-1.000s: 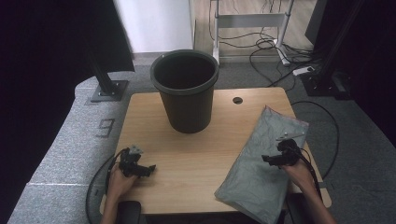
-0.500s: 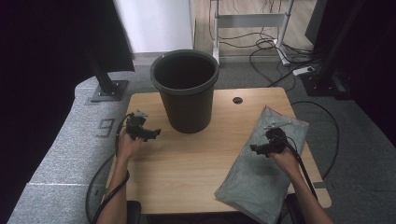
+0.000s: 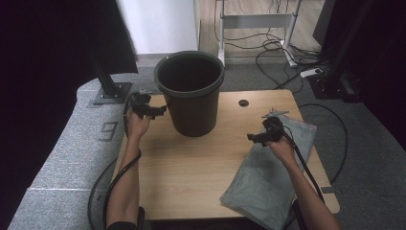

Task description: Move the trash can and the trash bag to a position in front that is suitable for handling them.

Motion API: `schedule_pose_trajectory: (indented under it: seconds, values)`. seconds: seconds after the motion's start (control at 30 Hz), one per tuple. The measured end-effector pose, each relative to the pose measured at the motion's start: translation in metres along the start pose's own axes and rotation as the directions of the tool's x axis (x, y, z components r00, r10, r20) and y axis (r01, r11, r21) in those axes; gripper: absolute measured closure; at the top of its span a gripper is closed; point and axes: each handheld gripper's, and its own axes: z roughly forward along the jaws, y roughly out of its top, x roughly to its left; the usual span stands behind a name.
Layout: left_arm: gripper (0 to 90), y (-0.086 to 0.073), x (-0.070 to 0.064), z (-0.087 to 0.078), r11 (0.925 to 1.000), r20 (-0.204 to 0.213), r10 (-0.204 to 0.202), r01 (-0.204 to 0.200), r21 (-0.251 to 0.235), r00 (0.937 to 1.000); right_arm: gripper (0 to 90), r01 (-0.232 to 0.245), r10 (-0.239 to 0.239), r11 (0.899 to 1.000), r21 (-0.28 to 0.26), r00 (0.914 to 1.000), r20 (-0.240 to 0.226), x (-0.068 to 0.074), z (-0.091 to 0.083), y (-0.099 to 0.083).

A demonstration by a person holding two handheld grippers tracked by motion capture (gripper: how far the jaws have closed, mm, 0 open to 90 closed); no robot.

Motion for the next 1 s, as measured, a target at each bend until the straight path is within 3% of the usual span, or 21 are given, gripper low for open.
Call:
schedule_pose_trajectory:
  seconds: [0.23, 0.33, 0.37, 0.43, 0.53, 0.63, 0.8, 1.0]
  values:
    - [0.0, 0.010, 0.005, 0.004, 1.0000, -0.026, 0.002, -0.003, -0.007, 0.9997, 0.0, 0.026, -0.026, 1.000, 0.005, 0.9996, 0.005, 0.002, 0.010, 0.019]
    - [0.0, 0.009, -0.006, 0.006, 0.9996, -0.010, 0.012, -0.012, -0.025, 0.9999, 0.0, 0.026, -0.026, 1.000, 0.008, 0.9996, 0.009, 0.001, 0.013, 0.023]
    - [0.0, 0.008, -0.018, 0.009, 0.9986, 0.027, 0.024, -0.023, -0.048, 0.9993, 0.0, 0.029, -0.029, 1.000, 0.010, 0.9995, 0.011, 0.001, 0.016, 0.027]
    - [0.0, 0.010, -0.031, 0.011, 0.9954, 0.065, 0.077, -0.073, -0.062, 0.9949, 0.0, 0.023, -0.023, 1.000, 0.007, 0.9997, 0.000, 0.002, 0.020, 0.030]
    - [0.0, 0.016, -0.036, 0.012, 0.9921, 0.054, 0.116, -0.113, -0.054, 0.9918, 0.0, 0.026, -0.026, 1.000, 0.016, 0.9996, -0.005, 0.003, 0.026, 0.035]
    - [0.0, 0.024, -0.025, 0.013, 0.9953, 0.029, 0.090, -0.089, -0.040, 0.9955, 0.0, 0.036, -0.036, 0.999, 0.013, 0.9993, 0.005, 0.002, 0.029, 0.042]
    - [0.0, 0.037, -0.010, 0.019, 0.9969, 0.038, 0.032, -0.029, -0.074, 0.9988, 0.0, 0.041, -0.041, 0.999, 0.008, 0.9987, 0.029, -0.001, 0.035, 0.057]
    - [0.0, 0.045, -0.014, 0.031, 0.9964, 0.026, 0.051, -0.049, -0.070, 0.9983, 0.0, 0.028, -0.028, 1.000, -0.008, 0.9987, 0.042, -0.006, 0.039, 0.069]
